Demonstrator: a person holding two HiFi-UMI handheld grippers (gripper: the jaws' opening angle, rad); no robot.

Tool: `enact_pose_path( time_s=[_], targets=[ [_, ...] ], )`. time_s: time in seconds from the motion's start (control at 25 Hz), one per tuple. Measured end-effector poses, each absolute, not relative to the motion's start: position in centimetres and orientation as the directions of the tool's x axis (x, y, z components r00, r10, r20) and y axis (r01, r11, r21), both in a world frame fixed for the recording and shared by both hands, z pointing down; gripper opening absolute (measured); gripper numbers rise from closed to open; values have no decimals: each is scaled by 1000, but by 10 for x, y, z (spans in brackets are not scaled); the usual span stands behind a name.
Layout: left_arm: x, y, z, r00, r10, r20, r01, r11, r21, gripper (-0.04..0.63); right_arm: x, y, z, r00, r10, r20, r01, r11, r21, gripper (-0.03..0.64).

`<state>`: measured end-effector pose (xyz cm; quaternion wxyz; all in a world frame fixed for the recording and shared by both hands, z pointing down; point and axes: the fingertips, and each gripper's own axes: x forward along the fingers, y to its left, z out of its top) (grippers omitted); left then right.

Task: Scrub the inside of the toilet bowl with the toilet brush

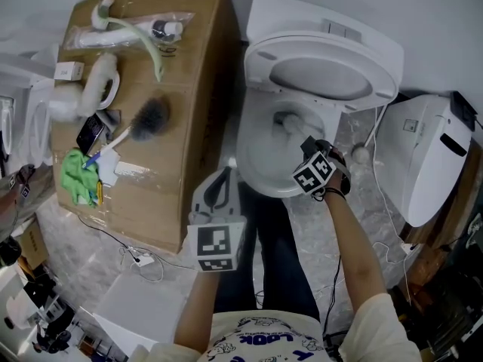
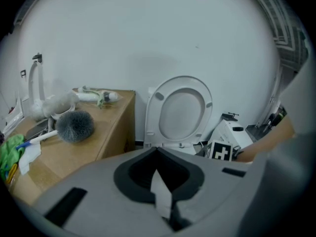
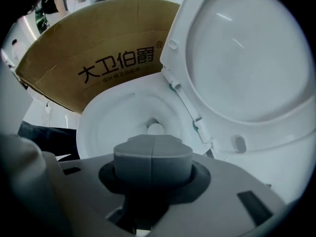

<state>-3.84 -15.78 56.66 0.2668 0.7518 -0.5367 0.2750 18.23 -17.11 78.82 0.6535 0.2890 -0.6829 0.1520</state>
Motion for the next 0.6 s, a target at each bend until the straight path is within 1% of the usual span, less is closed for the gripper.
enact_pose_path(
  time_s=[0.12, 0.32, 0.48, 0.6],
  targets=[
    [-39, -161, 564, 272, -667, 694, -954, -280, 105, 2, 190, -174, 783, 27, -204, 979, -577, 796, 182, 161],
    [-38, -163, 562, 277, -670, 689, -953, -286, 106, 2, 194, -159, 782, 28, -158, 987, -586, 797, 144, 161],
    [-37, -161, 562, 281, -668, 689, -952, -286, 111, 2, 187, -135, 787, 0, -81, 997, -617, 784, 64, 162],
    [-37, -159, 560, 283, -670, 687, -951, -287, 112, 2, 174, -115, 787, -71, -6, 997, -685, 727, -44, 163]
  ],
)
